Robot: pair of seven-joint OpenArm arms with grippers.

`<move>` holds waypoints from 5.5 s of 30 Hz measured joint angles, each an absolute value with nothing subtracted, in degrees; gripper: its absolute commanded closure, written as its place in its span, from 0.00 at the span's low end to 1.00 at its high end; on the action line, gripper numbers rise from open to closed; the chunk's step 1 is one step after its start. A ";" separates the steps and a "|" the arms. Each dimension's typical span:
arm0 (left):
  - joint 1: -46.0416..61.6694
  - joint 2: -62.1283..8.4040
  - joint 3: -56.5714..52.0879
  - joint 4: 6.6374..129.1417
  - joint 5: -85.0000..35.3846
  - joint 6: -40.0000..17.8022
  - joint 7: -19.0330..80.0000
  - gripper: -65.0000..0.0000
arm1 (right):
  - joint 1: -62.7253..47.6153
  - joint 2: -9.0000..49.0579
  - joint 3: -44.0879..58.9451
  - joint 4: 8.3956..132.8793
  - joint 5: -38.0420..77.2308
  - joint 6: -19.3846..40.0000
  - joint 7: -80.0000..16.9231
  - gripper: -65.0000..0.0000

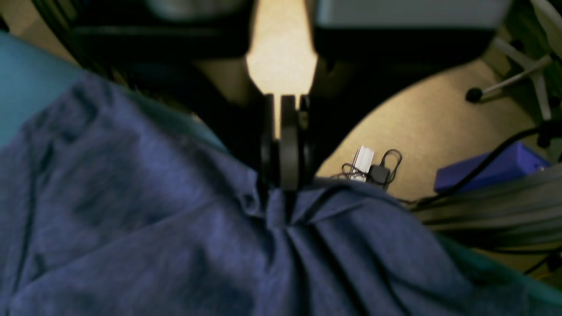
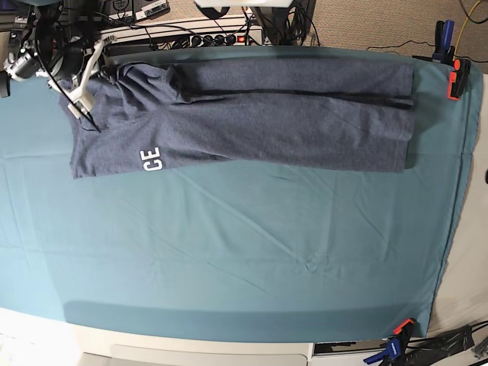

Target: Fold the T-shirt properly

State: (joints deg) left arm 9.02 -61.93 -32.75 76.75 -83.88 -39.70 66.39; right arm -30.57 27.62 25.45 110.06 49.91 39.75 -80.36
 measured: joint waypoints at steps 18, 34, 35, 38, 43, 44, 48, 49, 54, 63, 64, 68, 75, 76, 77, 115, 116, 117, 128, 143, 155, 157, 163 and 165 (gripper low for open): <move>14.90 -60.62 -32.69 76.79 -83.79 -37.93 64.60 0.48 | -30.04 31.05 43.13 123.81 49.58 39.94 -68.75 0.62; 16.01 -60.95 -33.19 88.14 -80.07 -31.75 61.52 0.49 | -22.37 23.86 53.58 123.72 44.18 39.72 -62.98 0.62; 16.01 -60.90 -33.19 89.69 -78.96 -30.65 61.06 0.49 | -22.39 23.42 53.58 123.72 44.21 39.70 -62.98 0.62; 16.64 -60.38 -33.19 93.27 -77.54 -28.21 59.68 0.49 | -22.39 22.79 53.58 124.64 43.86 39.72 -62.98 0.62; 20.29 -58.11 -33.12 93.71 -76.71 -27.31 59.88 0.53 | -22.39 22.31 53.56 128.44 44.05 40.14 -62.92 0.62; 21.21 -57.54 -33.12 93.65 -76.49 -26.52 59.68 0.53 | -22.37 22.31 53.56 129.14 44.16 40.14 -62.76 0.62; 23.75 -55.16 -33.12 93.51 -76.14 -26.55 59.55 0.53 | -22.39 22.35 51.31 130.15 43.92 40.14 -62.72 0.62; 24.23 -54.63 -33.12 93.51 -76.12 -26.55 59.51 0.53 | -22.46 22.33 49.98 130.15 43.57 40.14 -62.70 0.62; 24.93 -51.53 -33.12 93.47 -75.61 -26.57 59.09 0.53 | -23.33 22.35 40.53 130.10 36.40 40.12 -59.70 0.62; 24.91 -46.74 -33.12 92.88 -71.72 -25.02 57.49 0.53 | -20.43 22.39 27.86 130.10 23.81 40.36 -52.71 0.62; 24.88 -46.37 -33.12 92.49 -71.31 -25.04 57.52 0.53 | -19.99 22.37 27.40 130.10 23.79 40.34 -52.49 0.62; 24.84 -44.58 -33.15 89.38 -69.69 -23.33 56.12 0.55 | -19.05 22.39 27.22 130.10 23.81 40.34 -52.42 0.62; 23.94 -36.75 -33.15 88.73 -69.43 -22.92 55.96 0.55 | -19.05 22.39 27.20 130.10 23.79 40.34 -52.40 0.62; 23.44 -35.48 -33.15 88.73 -69.25 -22.92 55.79 0.55 | -19.05 22.37 27.20 130.10 23.81 40.34 -52.31 0.62; 22.94 -34.20 -33.15 88.73 -68.71 -22.92 55.79 0.55 | -19.05 22.37 27.20 130.10 23.79 40.36 -52.23 0.62; 7.46 -28.27 -42.13 88.36 -55.75 -14.02 55.05 0.57 | -19.05 19.46 27.20 130.08 23.81 40.36 -52.25 0.62; 7.42 -28.29 -42.13 88.20 -55.77 -14.06 55.02 0.57 | -19.05 19.33 27.20 130.08 23.79 40.34 -52.23 0.62; 7.35 -28.27 -42.13 88.18 -55.77 -14.09 54.94 0.57 | -19.05 19.31 27.20 130.08 23.75 40.34 -52.25 0.62; 5.15 -36.01 -42.13 88.20 -52.86 -16.27 53.47 0.57 | -19.03 19.03 27.20 130.08 23.81 40.34 -52.25 0.62; 3.57 -38.04 -42.11 98.02 -28.42 -17.32 45.36 0.57 | -19.05 19.03 27.20 130.08 23.57 40.34 -52.27 0.62; -2.28 -31.81 -42.87 104.01 -13.52 -3.99 38.85 0.57 | -19.05 18.85 27.20 130.08 20.86 40.34 -52.27 0.62; -3.90 -30.57 -44.77 103.11 -17.72 -3.99 39.11 0.57 | -19.11 18.83 27.20 130.08 20.93 40.34 -52.23 0.62; -5.96 -29.21 -53.71 96.27 -29.19 -6.09 41.10 0.57 | -19.49 16.01 27.20 130.02 19.35 40.10 -52.07 0.62; -5.91 -29.08 -56.14 94.00 -32.71 -6.98 42.19 0.57 | -19.51 15.64 27.20 130.02 19.35 39.97 -51.99 0.62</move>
